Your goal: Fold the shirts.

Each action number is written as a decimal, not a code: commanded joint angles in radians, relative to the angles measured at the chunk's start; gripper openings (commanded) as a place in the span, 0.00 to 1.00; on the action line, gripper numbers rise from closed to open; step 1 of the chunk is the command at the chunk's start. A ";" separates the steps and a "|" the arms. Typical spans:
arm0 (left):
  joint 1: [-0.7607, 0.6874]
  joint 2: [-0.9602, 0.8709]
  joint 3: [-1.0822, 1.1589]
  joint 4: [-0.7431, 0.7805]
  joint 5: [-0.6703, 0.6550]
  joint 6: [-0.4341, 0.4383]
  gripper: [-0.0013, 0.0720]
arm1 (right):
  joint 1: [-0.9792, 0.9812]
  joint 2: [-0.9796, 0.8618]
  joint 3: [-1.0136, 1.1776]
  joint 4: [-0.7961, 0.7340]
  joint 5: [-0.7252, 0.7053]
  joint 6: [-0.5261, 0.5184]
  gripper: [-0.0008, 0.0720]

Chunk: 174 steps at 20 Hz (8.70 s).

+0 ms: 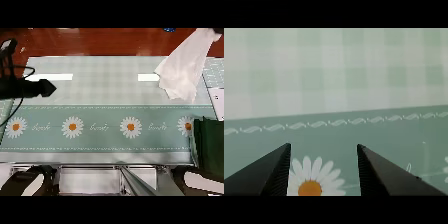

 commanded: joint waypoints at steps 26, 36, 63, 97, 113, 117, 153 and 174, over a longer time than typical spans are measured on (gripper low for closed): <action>-0.001 0.352 -0.293 -0.043 0.054 -0.082 0.71 | 0.816 -0.109 -0.363 0.348 0.009 -0.109 0.05; 0.041 0.232 -0.314 -0.039 0.058 -0.048 0.71 | 0.571 -0.076 -0.310 -0.019 0.176 -0.003 0.57; -0.079 -0.589 -0.274 -1.005 0.240 0.521 0.03 | -0.054 0.462 -1.412 0.450 0.101 -0.069 0.57; 0.271 0.098 0.866 -0.476 -0.358 0.116 0.03 | 0.188 0.720 -0.043 0.107 0.306 -0.058 0.05; 0.221 0.198 -0.280 -0.393 -0.114 0.068 0.03 | 0.188 0.692 -0.807 0.110 0.282 0.056 0.05; 0.151 -0.087 -0.280 -0.512 0.235 0.156 0.03 | 0.188 0.401 -0.798 0.119 0.065 0.034 0.04; 0.419 -0.541 -0.294 -0.416 0.007 0.226 0.71 | -0.237 0.422 -1.303 0.385 0.159 -0.105 0.57; 0.306 -0.562 -0.286 -0.423 -0.013 0.286 0.03 | 0.312 0.197 -1.342 0.699 0.010 -0.103 0.29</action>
